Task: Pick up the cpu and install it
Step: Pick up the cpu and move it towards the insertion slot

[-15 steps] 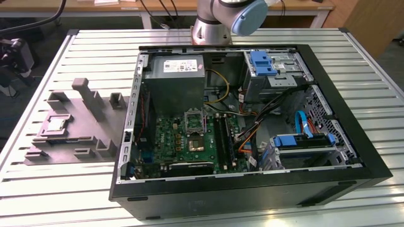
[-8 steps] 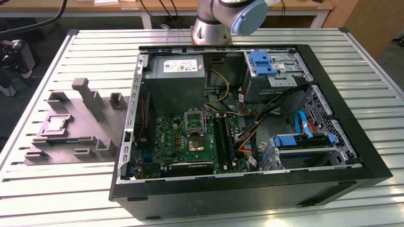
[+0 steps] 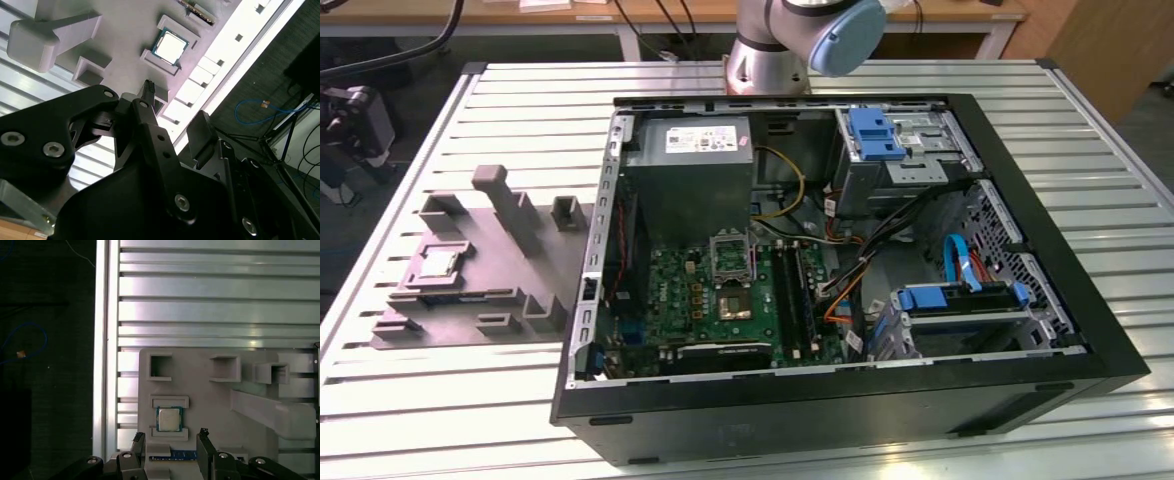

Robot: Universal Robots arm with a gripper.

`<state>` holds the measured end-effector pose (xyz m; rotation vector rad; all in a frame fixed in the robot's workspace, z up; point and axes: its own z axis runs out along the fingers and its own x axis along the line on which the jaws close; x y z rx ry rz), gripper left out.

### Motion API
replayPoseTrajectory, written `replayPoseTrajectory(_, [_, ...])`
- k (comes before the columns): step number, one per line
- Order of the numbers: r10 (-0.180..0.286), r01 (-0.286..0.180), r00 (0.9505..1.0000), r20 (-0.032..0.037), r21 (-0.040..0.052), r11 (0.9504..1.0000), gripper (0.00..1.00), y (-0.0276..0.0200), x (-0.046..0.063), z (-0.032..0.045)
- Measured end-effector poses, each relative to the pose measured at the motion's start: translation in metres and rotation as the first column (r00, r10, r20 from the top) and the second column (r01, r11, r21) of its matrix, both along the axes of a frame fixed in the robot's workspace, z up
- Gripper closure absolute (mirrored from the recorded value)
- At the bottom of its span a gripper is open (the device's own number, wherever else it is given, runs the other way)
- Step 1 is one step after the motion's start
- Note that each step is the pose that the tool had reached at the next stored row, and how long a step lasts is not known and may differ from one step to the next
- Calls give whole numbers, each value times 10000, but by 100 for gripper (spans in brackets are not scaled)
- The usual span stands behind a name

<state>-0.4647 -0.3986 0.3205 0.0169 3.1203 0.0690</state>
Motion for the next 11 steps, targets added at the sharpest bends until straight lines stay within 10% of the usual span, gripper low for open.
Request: replayPoseTrajectory(11, [0,0,10000,2,-44,10000,47,0,0,-47])
